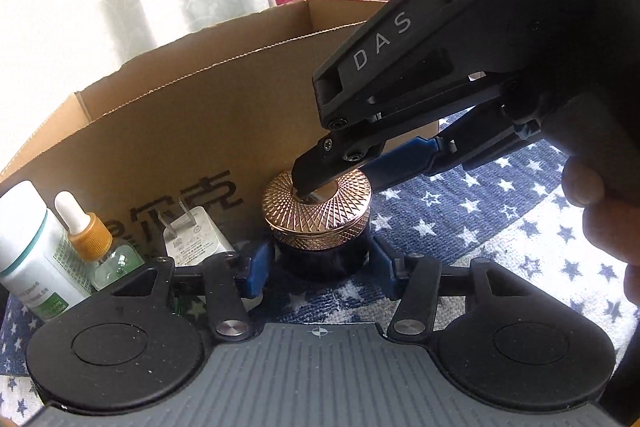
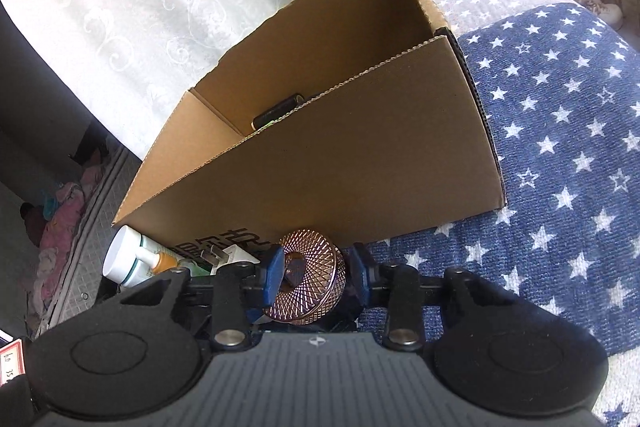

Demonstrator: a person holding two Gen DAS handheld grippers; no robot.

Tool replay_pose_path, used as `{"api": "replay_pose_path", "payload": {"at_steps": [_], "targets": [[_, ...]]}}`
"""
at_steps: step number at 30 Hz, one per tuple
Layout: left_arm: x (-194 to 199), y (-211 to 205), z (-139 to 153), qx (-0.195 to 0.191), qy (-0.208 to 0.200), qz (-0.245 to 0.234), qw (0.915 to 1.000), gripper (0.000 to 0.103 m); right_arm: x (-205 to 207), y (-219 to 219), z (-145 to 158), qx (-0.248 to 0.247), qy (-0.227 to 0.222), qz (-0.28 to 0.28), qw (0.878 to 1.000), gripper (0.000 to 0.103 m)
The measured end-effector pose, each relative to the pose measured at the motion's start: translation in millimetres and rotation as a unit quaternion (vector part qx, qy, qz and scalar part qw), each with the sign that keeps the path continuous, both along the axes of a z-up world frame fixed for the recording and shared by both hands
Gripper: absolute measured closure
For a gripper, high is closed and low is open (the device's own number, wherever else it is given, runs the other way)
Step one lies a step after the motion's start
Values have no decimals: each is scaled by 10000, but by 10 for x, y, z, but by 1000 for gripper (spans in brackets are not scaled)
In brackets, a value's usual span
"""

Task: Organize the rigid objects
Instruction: 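Grasp the rose-gold jar around its body with the right gripper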

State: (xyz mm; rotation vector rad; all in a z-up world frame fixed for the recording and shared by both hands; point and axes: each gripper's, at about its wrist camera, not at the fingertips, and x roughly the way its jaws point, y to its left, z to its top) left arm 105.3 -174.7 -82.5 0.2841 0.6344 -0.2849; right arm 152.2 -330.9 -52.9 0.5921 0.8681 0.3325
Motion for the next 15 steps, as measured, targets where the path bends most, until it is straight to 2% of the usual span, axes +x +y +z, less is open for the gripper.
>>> {"api": "replay_pose_path", "payload": {"at_steps": [9, 15], "targets": [[-25, 93, 53, -129, 84, -114, 9998, 51, -120, 103, 95, -236, -102, -11, 9997, 64], [-203, 196, 280, -292, -65, -315, 9991, 52, -393, 174, 375, -480, -328, -97, 9983, 64]]}}
